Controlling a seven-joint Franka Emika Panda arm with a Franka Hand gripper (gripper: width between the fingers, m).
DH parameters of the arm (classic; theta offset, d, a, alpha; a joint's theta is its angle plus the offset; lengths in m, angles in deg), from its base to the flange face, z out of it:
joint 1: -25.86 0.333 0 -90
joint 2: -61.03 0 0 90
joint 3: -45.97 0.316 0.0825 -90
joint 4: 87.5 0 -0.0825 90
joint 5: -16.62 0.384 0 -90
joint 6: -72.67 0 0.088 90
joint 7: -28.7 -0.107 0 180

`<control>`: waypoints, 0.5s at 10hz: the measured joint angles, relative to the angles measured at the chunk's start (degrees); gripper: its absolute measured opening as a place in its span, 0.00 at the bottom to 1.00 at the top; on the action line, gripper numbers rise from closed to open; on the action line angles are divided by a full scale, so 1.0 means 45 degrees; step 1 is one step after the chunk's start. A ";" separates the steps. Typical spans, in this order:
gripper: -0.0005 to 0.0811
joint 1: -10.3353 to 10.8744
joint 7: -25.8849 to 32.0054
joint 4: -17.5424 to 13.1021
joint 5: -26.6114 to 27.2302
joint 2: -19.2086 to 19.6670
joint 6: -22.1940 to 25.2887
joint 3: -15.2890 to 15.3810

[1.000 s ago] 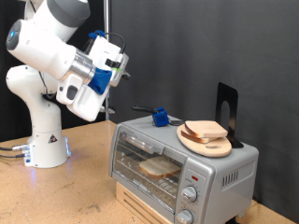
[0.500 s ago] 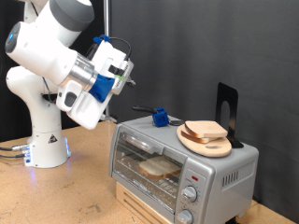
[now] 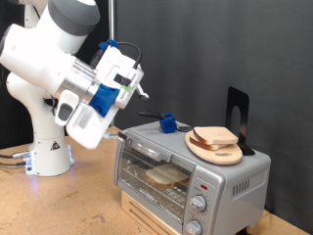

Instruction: Make a piece of toast with the oven

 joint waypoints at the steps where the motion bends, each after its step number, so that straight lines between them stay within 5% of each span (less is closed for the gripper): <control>1: 1.00 -0.0010 0.0047 0.0014 -0.0024 -0.0004 0.0214 -0.0012; 5: 1.00 -0.0123 -0.0480 -0.1153 -0.1797 0.1230 0.0854 -0.0214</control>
